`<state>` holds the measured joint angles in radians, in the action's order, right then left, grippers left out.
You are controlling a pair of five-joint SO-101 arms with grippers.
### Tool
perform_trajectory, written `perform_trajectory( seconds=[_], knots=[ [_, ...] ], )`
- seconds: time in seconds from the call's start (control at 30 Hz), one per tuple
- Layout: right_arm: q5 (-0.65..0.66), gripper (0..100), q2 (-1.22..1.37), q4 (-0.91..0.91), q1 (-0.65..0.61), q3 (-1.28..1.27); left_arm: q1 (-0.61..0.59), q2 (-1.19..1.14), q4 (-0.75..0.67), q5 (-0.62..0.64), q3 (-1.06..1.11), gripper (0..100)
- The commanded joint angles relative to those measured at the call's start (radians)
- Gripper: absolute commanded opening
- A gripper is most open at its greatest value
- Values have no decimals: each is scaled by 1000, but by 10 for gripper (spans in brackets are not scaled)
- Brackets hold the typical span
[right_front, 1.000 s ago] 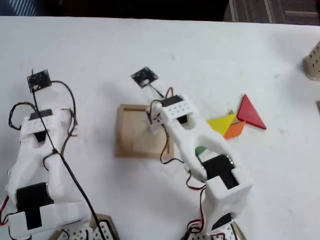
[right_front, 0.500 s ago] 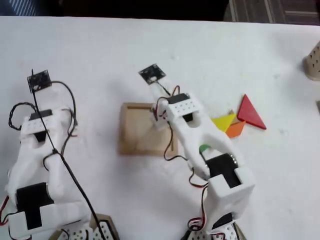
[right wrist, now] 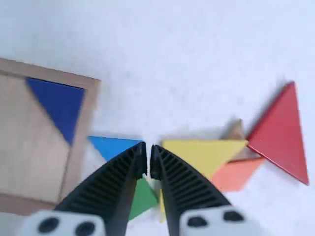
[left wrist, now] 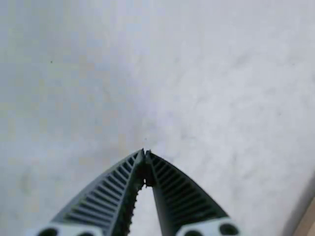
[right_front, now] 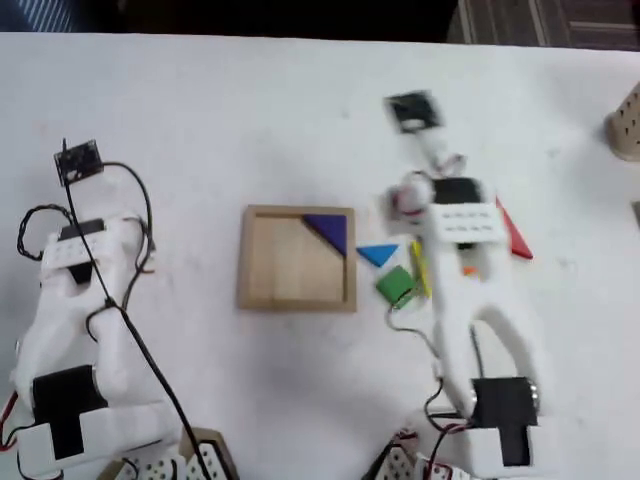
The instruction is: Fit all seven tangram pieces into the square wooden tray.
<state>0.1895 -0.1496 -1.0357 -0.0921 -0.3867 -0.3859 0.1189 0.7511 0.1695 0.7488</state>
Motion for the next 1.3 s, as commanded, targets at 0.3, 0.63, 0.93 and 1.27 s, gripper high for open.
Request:
perform_trajectory(
  seconds=[0.3, 0.63, 0.93, 1.27],
  knots=[
    [74, 145, 97, -15, 377, -20, 12, 50, -23, -9, -9, 24],
    [-301, 148, 197, -27, 378, -18, 12, 50, -23, -9, -8, 24],
    [-480, 149, 239, 13, 302, -18, 12, 50, -23, -9, -6, 24],
    [-509, 149, 479, -8, 332, 166, 12, 50, -23, -9, -3, 24]
  ],
)
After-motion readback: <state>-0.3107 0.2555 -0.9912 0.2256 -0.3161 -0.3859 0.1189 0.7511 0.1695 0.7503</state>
